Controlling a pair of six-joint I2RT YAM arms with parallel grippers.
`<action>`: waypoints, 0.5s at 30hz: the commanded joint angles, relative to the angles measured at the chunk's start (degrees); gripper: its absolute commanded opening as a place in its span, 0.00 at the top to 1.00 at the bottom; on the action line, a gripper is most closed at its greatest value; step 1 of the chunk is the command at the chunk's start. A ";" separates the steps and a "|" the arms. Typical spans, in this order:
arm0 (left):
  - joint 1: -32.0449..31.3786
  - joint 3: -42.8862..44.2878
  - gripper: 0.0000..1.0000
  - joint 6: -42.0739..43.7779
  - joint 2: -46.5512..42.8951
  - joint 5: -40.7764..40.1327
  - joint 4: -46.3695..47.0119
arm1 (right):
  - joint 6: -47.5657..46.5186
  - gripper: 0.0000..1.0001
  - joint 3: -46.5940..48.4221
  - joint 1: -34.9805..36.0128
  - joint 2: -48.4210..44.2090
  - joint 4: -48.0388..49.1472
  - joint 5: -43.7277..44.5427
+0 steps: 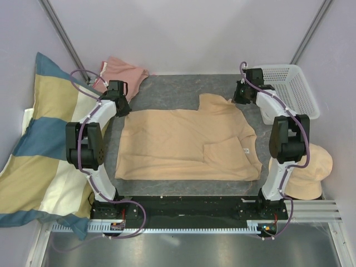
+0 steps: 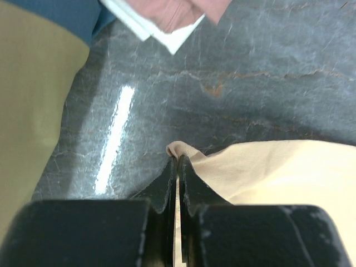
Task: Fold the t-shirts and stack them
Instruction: Grap the side of the flattened tshirt furthest away from the robot with both arms, then fold the other side of the tshirt into a rectangle
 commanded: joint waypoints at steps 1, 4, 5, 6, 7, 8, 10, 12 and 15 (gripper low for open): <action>0.22 -1.42 0.98 -1.99 -2.20 0.03 0.05 | 2.16 1.00 -3.76 -0.25 -7.16 -0.68 6.94; 0.22 -1.60 0.98 -1.91 -1.67 -0.33 -0.39 | 4.09 1.00 -5.26 -0.16 -9.36 -2.70 12.48; 0.22 -1.60 0.98 -1.99 -1.58 -0.24 -0.47 | 4.70 1.00 -5.62 -0.25 -9.89 -3.23 13.62; 0.22 -1.60 0.98 -2.08 -1.49 -0.24 -0.74 | 5.76 1.00 -5.97 -0.34 -10.51 -4.19 15.81; 0.22 -1.60 0.98 -2.17 -1.41 -0.41 -0.83 | 6.11 1.00 -6.84 -0.34 -11.47 -4.64 16.53; 0.22 -1.60 0.98 -2.17 -1.41 -0.33 -1.00 | 6.47 1.00 -7.29 -0.51 -12.17 -4.90 17.14; 0.22 -1.77 0.98 -2.26 -1.58 -0.50 -1.44 | 7.87 1.00 -9.21 -0.60 -14.02 -5.61 18.73; 0.31 -2.21 0.98 -2.26 -2.11 -0.50 -1.70 | 8.57 1.00 -10.71 -0.60 -15.95 -5.78 18.82; 0.22 -2.91 0.98 -2.34 -2.98 -0.94 -2.14 | 9.19 1.00 -13.78 -0.60 -18.76 -6.05 18.38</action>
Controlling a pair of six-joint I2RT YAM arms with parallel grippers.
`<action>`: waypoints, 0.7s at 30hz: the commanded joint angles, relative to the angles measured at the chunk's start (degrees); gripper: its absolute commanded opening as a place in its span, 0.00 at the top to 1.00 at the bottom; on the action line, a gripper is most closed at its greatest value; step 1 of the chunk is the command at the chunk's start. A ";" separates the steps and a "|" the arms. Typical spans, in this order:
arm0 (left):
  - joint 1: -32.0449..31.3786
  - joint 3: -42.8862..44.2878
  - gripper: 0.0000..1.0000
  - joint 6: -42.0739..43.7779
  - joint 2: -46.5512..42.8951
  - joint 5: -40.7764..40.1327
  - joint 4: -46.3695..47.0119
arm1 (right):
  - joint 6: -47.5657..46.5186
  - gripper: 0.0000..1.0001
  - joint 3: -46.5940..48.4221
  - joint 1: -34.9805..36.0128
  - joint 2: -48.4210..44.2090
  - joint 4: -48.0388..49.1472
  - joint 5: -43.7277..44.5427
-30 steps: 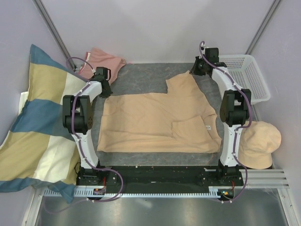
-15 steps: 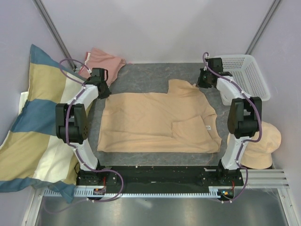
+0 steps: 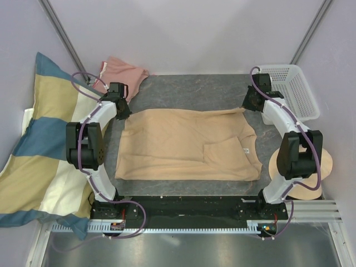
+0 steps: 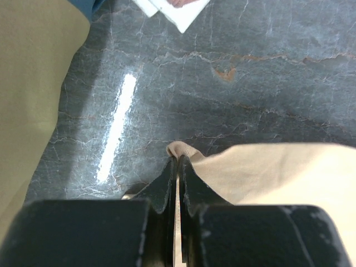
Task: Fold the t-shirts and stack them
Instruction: Fold the other side of the tshirt into a rectangle
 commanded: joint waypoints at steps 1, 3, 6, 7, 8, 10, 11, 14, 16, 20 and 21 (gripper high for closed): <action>0.22 -1.47 0.98 -1.75 -3.05 -0.88 -1.14 | 2.48 1.00 -4.30 -0.32 -5.57 -1.46 2.23; 0.22 -2.17 0.98 -1.84 -3.49 -1.22 -1.32 | 2.57 1.00 -5.63 -0.32 -7.84 -1.63 2.31; 0.31 -2.88 0.98 -2.19 -3.93 -1.49 -2.02 | 2.22 1.00 -7.83 -0.23 -11.01 -2.51 3.54; 0.22 -3.23 0.98 -2.37 -4.19 -1.58 -2.28 | 2.13 1.00 -8.61 -0.32 -11.81 -2.86 3.81; 0.22 -3.49 0.98 -2.63 -4.46 -1.75 -2.54 | 2.13 1.00 -9.14 -0.23 -12.69 -3.04 3.63; 0.22 -4.37 0.98 -2.81 -5.34 -2.19 -2.72 | 2.13 1.00 -10.29 -0.32 -14.71 -3.65 3.89; 0.22 -4.55 0.98 -2.81 -5.69 -2.46 -2.90 | 2.05 1.00 -10.55 -0.32 -15.41 -3.92 4.42; 0.31 -4.64 0.98 -2.28 -6.74 -3.95 -3.60 | 2.04 1.00 -11.61 -0.41 -17.44 -5.14 5.39; 0.39 -4.46 0.98 -1.85 -7.62 -4.92 -3.86 | 1.96 1.00 -12.57 -0.58 -18.58 -5.50 5.65; 0.66 -3.94 0.98 -1.14 -8.94 -5.97 -4.13 | 2.31 1.00 -13.98 -0.76 -20.78 -6.55 5.57; 0.66 -3.85 0.98 -0.97 -9.12 -6.24 -4.30 | 2.40 1.00 -14.33 -0.76 -21.74 -6.73 5.48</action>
